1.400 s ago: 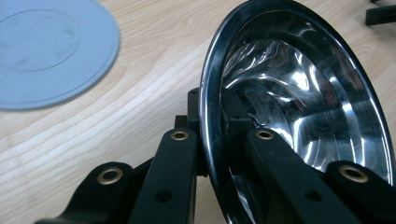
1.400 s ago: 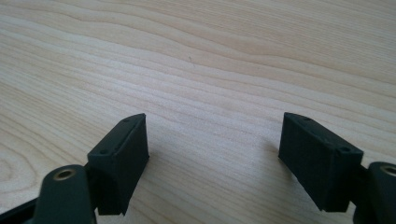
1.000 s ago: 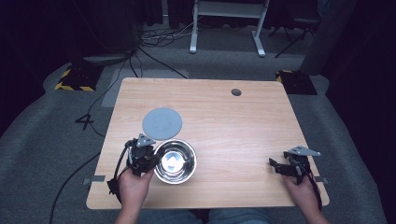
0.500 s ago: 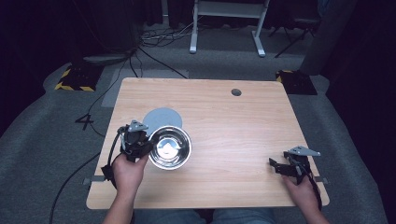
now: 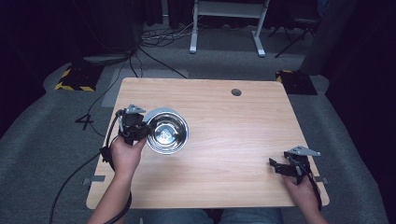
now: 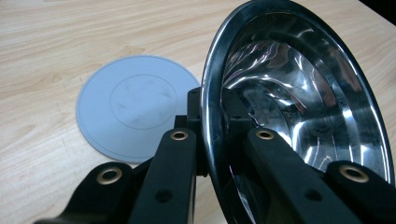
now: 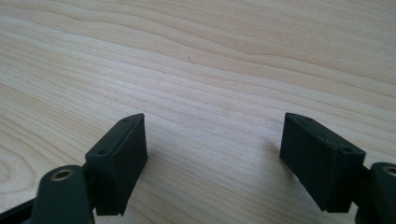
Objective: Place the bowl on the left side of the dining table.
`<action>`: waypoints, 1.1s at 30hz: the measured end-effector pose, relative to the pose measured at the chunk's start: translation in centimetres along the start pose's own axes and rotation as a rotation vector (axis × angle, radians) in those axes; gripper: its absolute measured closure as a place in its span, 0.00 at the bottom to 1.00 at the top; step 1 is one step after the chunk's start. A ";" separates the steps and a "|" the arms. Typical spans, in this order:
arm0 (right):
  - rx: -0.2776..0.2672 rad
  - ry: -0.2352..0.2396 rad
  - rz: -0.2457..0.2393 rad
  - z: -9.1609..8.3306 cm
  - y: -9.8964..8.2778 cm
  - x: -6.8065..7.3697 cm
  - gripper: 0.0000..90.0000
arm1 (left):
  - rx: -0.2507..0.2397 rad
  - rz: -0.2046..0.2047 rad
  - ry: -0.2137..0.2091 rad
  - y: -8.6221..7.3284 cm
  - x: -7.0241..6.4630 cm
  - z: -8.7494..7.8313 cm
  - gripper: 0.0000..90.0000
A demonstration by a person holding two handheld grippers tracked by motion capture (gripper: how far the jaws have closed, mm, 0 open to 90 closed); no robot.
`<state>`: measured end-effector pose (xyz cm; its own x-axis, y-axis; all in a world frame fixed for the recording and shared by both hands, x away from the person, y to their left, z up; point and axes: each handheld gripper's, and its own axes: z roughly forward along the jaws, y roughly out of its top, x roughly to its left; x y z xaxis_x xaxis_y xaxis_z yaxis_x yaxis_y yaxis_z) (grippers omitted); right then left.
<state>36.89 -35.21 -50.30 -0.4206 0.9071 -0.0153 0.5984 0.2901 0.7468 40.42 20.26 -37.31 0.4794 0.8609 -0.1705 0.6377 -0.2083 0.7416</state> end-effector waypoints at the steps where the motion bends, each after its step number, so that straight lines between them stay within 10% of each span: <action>1: 0.000 -0.001 0.000 0.0 0.0 0.0 0.25 | 0.006 -0.006 -0.005 0.4 0.6 0.2 0.95; 33: 0.000 -0.002 0.002 0.0 0.0 0.0 0.25 | 0.052 -0.199 0.002 4.7 7.2 5.9 0.95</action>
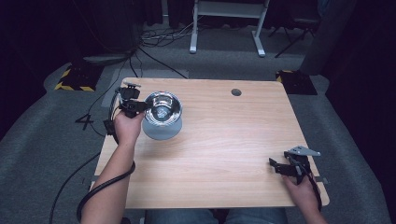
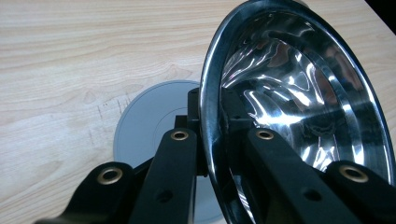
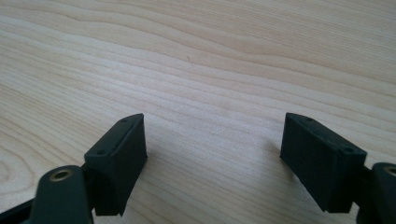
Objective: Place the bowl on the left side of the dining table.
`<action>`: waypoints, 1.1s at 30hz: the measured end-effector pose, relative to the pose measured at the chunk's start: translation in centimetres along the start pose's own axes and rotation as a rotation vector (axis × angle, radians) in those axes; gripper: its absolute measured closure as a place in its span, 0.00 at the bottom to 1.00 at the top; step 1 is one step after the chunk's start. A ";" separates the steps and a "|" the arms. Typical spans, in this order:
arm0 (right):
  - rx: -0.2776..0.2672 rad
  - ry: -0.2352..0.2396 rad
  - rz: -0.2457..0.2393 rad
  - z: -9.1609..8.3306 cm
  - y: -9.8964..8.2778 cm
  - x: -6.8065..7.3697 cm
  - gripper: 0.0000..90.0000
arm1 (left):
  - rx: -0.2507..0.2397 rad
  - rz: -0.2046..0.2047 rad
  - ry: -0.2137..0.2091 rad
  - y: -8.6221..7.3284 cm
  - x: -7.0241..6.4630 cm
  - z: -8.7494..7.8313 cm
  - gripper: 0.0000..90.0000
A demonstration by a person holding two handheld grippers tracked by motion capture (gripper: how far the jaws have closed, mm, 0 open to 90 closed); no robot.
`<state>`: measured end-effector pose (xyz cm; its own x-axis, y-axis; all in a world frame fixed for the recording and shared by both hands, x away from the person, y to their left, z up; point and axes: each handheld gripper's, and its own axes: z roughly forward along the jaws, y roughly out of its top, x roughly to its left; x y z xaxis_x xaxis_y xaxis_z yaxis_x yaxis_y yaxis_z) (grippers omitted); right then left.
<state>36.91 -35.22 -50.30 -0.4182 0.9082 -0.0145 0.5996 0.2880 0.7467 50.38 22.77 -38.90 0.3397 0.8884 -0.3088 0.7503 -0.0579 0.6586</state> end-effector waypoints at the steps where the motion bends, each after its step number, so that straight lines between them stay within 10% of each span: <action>1: 0.000 0.000 0.000 0.0 0.0 0.0 0.25 | 0.003 -0.005 0.001 0.0 0.2 0.3 0.95; 13: 0.000 0.000 0.000 0.0 0.0 0.0 0.25 | 0.051 -0.114 0.016 -1.2 2.0 4.4 0.95; 33: 0.000 0.000 0.000 0.0 0.0 0.0 0.25 | 0.096 -0.215 0.045 -3.2 4.0 7.0 0.95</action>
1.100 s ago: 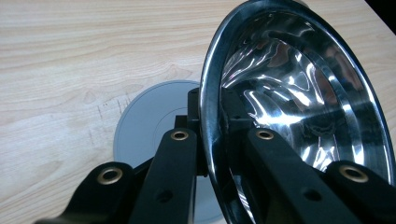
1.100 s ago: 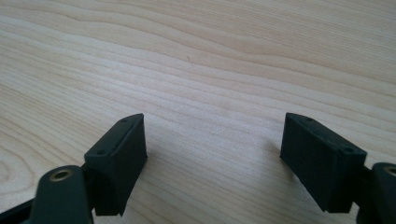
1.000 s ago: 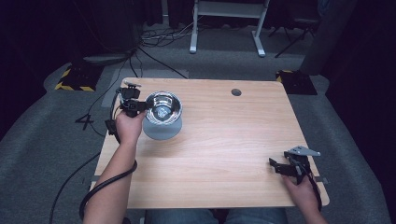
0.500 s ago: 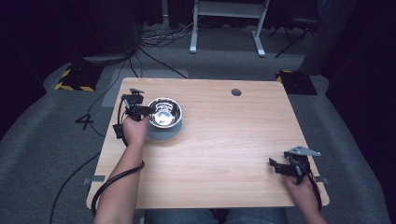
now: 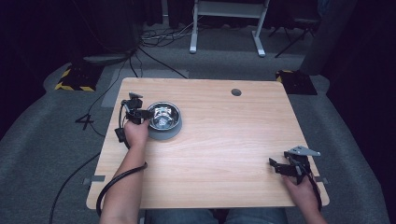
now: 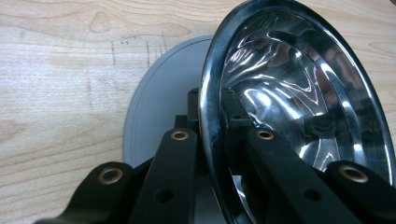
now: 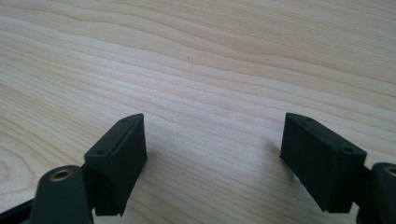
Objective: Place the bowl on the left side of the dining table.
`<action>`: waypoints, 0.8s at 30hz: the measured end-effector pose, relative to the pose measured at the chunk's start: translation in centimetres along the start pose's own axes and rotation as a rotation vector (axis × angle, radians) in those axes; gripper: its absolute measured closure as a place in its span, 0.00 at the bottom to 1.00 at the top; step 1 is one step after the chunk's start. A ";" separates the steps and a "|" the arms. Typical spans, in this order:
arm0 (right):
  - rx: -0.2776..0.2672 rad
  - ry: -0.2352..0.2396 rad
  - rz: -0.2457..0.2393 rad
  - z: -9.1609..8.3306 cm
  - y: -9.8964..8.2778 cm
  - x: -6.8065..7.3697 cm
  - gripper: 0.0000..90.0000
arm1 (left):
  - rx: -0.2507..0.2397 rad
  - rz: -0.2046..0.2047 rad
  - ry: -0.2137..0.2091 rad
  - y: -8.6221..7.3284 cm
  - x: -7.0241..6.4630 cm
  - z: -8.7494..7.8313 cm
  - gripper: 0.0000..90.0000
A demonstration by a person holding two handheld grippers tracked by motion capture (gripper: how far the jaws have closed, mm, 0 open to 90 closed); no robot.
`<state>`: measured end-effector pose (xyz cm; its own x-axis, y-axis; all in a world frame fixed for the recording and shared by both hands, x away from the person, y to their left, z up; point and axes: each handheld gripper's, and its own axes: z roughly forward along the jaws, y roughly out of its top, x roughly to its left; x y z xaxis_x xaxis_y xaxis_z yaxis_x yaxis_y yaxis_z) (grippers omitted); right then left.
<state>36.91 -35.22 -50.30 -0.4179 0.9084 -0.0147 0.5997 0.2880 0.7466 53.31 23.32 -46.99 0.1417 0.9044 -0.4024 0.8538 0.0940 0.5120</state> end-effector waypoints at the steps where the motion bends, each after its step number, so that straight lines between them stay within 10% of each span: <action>1: 0.000 0.000 0.000 0.0 0.0 0.0 0.25 | -0.010 -0.012 -0.002 0.0 0.0 0.1 0.95; 7: -0.001 0.000 -0.002 0.0 0.0 0.0 0.25 | 0.020 0.038 0.038 -0.2 0.1 0.2 0.93; 11: -0.001 -0.001 -0.002 0.0 0.0 0.0 0.25 | -0.014 0.060 0.053 -0.1 0.0 -0.1 0.59; 15: -0.001 -0.001 -0.003 0.0 0.0 0.0 0.25 | -0.076 0.021 0.053 -0.1 0.1 -1.0 0.53; 24: -0.001 -0.001 -0.003 0.0 0.0 0.0 0.25 | -0.147 0.087 0.002 0.2 -1.2 -3.9 0.53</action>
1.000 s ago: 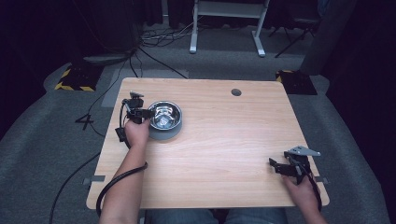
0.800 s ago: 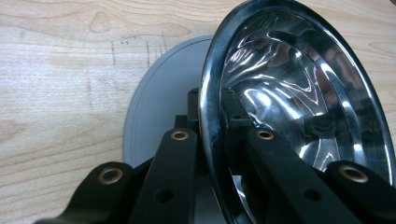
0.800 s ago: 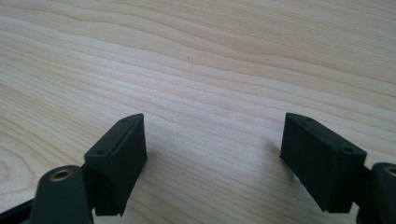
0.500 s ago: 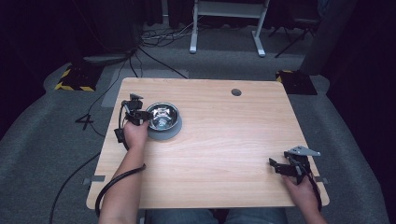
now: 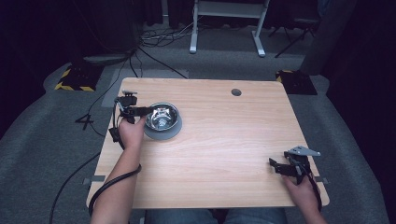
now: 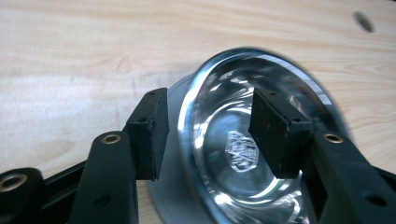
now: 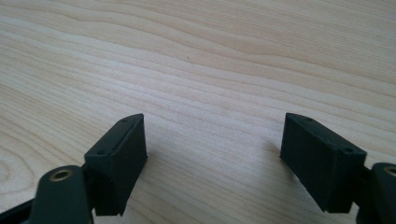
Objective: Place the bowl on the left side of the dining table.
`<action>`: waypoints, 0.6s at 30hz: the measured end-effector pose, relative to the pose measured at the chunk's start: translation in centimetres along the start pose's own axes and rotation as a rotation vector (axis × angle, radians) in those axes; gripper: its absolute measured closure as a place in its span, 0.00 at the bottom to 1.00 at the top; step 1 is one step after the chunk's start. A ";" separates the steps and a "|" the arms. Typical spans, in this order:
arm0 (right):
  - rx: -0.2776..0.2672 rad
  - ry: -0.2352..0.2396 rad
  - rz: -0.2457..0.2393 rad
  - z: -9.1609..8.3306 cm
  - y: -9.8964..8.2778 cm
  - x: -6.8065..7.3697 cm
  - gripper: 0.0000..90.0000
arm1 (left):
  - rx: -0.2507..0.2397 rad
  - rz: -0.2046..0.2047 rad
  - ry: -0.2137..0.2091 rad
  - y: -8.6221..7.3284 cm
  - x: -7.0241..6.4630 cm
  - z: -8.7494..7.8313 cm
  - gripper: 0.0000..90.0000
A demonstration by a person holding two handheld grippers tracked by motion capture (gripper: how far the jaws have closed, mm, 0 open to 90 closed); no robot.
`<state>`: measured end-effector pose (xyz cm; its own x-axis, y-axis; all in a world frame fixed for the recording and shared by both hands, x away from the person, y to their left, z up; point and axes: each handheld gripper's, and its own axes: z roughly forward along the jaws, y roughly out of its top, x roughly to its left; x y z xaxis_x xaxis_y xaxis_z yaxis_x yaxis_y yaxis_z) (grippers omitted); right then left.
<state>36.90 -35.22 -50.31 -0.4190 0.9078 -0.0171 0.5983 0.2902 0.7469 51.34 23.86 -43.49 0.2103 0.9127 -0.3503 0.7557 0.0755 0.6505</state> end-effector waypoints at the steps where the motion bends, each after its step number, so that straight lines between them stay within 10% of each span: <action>1: 0.000 0.000 0.000 0.0 0.0 0.0 0.25 | -0.012 0.029 -0.003 0.1 -0.4 -0.5 0.53; 8: 0.000 0.000 0.000 0.0 0.0 0.0 0.25 | -0.055 0.158 -0.053 -0.5 -3.7 -3.4 0.51; 18: 0.000 0.001 0.001 0.0 0.0 0.0 0.25 | -0.063 0.223 -0.130 -2.1 -6.7 -5.7 0.49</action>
<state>36.90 -35.22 -50.30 -0.4196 0.9076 -0.0156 0.5985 0.2895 0.7470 44.78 19.91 -38.65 0.4483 0.8506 -0.2747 0.6427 -0.0932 0.7605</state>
